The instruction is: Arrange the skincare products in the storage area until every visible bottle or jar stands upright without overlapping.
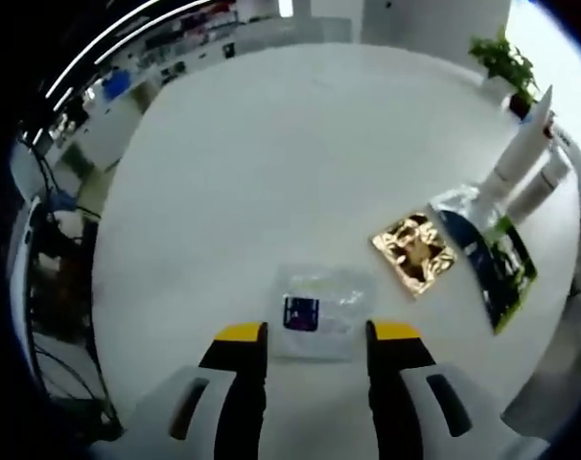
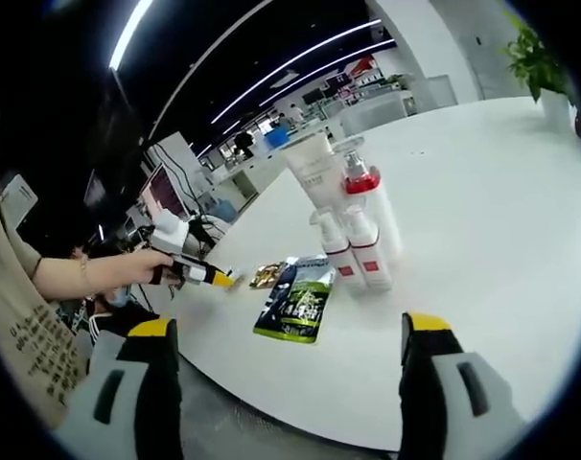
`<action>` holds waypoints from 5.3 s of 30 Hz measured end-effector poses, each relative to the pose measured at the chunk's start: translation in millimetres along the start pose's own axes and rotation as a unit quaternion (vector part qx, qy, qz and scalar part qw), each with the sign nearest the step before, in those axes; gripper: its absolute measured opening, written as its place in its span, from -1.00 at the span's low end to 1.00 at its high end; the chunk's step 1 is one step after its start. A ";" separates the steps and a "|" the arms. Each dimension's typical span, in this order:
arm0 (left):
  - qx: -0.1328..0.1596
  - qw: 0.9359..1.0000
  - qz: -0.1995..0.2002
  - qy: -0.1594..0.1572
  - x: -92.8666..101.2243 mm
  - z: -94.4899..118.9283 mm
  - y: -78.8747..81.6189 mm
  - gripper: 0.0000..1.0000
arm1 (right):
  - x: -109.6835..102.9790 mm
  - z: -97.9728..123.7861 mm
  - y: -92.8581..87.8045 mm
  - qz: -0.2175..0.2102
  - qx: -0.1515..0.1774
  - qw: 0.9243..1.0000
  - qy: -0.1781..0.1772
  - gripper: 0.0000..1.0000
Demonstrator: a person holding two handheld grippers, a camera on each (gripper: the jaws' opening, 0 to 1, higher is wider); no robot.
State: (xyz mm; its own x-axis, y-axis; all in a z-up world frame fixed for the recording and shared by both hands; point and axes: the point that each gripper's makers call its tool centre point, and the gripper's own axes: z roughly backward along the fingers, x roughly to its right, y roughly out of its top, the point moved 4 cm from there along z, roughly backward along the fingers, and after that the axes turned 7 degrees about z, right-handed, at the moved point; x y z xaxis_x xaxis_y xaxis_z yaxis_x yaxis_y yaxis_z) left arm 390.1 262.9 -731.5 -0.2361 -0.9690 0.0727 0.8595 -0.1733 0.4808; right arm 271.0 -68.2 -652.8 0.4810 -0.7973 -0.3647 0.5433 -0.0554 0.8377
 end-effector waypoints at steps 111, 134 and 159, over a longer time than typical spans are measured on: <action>0.141 0.986 -0.036 -0.087 118.7 55.2 -32.1 0.94 | -3.9 3.8 6.2 0.019 0.024 1.000 0.006 0.91; 0.230 0.956 -0.104 -0.147 71.7 115.2 -46.5 0.94 | -8.1 5.4 7.3 0.034 0.027 0.999 0.012 0.91; 0.229 0.962 -0.068 -0.130 63.9 103.4 -55.1 0.94 | -4.3 4.3 5.8 0.030 0.023 0.999 0.005 0.90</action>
State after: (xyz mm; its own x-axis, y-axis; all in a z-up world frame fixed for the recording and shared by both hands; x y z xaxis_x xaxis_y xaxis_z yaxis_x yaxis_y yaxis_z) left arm 280.8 228.7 -663.0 -0.4883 -0.8560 0.1694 0.5366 -0.1415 0.8319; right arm 269.2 -67.7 -644.6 0.5184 -0.7943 -0.3167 0.4811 -0.0353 0.8760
